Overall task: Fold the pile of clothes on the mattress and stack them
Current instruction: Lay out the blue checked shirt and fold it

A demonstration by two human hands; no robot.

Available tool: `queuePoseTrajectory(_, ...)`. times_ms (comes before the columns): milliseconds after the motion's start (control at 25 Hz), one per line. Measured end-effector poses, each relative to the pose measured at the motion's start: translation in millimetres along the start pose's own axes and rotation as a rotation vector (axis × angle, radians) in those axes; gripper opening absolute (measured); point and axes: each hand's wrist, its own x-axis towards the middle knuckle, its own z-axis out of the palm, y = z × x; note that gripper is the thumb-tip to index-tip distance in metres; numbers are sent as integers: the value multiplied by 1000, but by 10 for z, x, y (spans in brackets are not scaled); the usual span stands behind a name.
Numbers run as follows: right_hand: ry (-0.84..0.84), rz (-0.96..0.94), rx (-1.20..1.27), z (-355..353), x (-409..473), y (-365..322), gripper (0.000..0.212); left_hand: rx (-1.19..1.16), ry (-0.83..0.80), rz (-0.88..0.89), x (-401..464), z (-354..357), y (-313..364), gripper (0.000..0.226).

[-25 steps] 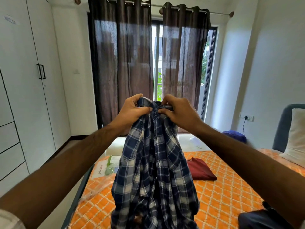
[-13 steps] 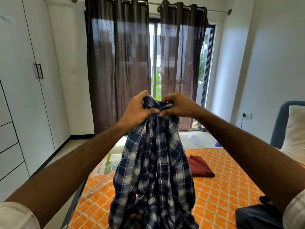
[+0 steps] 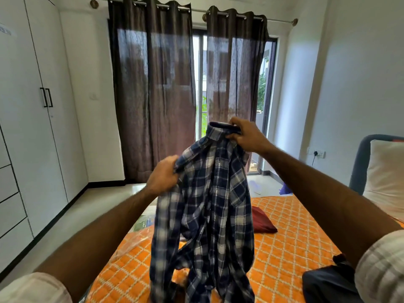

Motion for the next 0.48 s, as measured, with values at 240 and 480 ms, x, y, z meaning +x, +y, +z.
queuePoseTrajectory(240, 194, 221, -76, -391, -93, 264, 28, 66, 266, -13, 70, -442, 222, 8)
queuePoseTrajectory(480, 397, 303, 26, -677, -45, 26, 26, 184, 320, 57, 153, -841, 416, 11)
